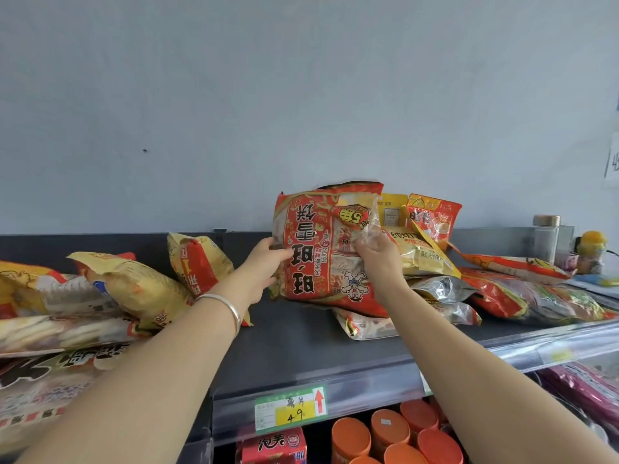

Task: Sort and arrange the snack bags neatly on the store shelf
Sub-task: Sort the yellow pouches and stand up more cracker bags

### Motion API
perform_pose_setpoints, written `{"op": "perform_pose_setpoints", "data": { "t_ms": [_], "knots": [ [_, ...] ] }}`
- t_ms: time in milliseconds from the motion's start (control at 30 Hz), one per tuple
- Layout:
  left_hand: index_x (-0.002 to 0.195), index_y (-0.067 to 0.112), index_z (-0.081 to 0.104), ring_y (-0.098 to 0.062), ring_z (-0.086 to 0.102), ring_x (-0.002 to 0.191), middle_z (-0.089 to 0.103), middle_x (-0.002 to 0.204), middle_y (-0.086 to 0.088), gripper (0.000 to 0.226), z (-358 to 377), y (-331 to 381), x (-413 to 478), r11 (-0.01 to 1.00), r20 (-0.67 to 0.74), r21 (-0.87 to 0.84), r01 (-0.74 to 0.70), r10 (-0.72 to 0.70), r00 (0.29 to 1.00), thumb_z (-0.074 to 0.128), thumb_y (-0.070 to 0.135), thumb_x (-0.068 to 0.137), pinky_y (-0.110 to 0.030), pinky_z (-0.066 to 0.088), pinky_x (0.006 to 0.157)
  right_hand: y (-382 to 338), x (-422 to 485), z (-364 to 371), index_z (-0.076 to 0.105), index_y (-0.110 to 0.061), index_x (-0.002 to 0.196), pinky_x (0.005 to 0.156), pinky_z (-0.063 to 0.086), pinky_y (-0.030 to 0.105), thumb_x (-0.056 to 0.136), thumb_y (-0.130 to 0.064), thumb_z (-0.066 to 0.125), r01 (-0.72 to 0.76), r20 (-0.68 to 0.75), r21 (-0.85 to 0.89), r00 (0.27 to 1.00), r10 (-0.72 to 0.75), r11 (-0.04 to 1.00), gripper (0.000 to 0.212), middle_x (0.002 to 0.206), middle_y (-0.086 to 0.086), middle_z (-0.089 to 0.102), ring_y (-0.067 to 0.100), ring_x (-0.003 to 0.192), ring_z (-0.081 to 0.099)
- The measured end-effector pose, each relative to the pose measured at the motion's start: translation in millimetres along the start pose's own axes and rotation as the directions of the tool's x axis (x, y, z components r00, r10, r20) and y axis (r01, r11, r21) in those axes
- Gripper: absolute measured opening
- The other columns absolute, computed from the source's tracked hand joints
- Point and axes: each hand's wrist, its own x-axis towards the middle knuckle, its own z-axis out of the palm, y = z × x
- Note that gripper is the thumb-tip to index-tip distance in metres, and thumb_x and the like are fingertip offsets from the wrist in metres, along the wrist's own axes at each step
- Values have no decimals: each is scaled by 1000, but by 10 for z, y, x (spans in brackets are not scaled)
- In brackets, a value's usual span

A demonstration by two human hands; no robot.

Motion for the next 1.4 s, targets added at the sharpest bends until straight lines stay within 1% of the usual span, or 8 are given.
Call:
{"op": "perform_pose_setpoints", "data": {
  "t_ms": [167, 400, 733, 967, 1067, 1133, 1267, 1400],
  "knots": [
    [143, 9, 32, -14, 49, 97, 52, 135, -9, 51, 200, -2, -11, 998, 27, 58, -27, 25, 999, 52, 16, 97, -25, 38, 75, -19, 17, -217, 50, -21, 124, 65, 51, 35, 96, -30, 55, -67, -30, 124, 997, 72, 990, 30, 99, 8, 67, 19, 67, 55],
    [146, 9, 25, -26, 42, 129, 43, 144, -9, 59, 371, 9, -63, 995, 6, 92, -38, 38, 999, 52, 24, 96, -37, 30, 104, -66, 10, -524, 47, -20, 132, 85, 54, 42, 94, -35, 56, -62, -117, 238, 989, 92, 969, 42, 112, 4, 65, 21, 92, 64],
    [107, 12, 60, -19, 68, 82, 71, 96, -4, 45, 198, 49, -186, 994, -129, 24, -103, 105, 986, 64, 50, 82, -29, 51, 70, -63, -242, -803, 51, -13, 108, 45, 36, 13, 98, -30, 53, -120, 64, 306, 992, 105, 945, 21, 67, -3, 52, 6, 50, 34],
    [119, 19, 47, -13, 61, 90, 61, 107, 1, 52, -154, -28, -491, 970, -321, 168, -177, 223, 920, 62, 54, 82, -24, 45, 63, -225, -524, -469, 50, -18, 122, 96, 50, 42, 80, -58, 62, -157, 266, 310, 961, 73, 938, 59, 120, 5, 64, 21, 104, 64],
    [116, 19, 50, -13, 62, 87, 63, 103, 3, 48, -517, -45, -671, 958, -408, 218, -186, 262, 875, 61, 52, 83, -24, 46, 61, -400, -608, -138, 41, -15, 138, 90, 49, 44, 70, -74, 57, -282, 364, 229, 913, 187, 932, 92, 117, 1, 60, 23, 101, 60],
    [112, 20, 52, -15, 64, 87, 64, 99, 3, 42, -828, -60, -805, 958, -457, 226, -179, 267, 849, 60, 51, 85, -27, 49, 63, -533, -686, 126, 50, -8, 120, 67, 50, 34, 73, -72, 57, -346, 424, 249, 879, 220, 905, 80, 95, 1, 64, 19, 78, 63],
    [108, 22, 54, -20, 68, 87, 69, 99, -1, 41, -1496, -77, -1103, 958, -540, 249, -140, 257, 801, 59, 54, 84, -40, 55, 79, -729, -945, 813, 56, -12, 95, 76, 58, 41, 87, -50, 61, -399, 514, 327, 836, 193, 856, 39, 82, 6, 72, 25, 74, 72],
    [109, 19, 53, -20, 68, 85, 68, 99, -3, 40, -2201, -110, -1419, 962, -620, 268, -59, 219, 754, 58, 51, 87, -35, 55, 73, -895, -1281, 1574, 57, -13, 96, 81, 58, 47, 88, -54, 58, -377, 524, 278, 831, 189, 883, 41, 90, 7, 73, 26, 81, 73]
  ]
}}
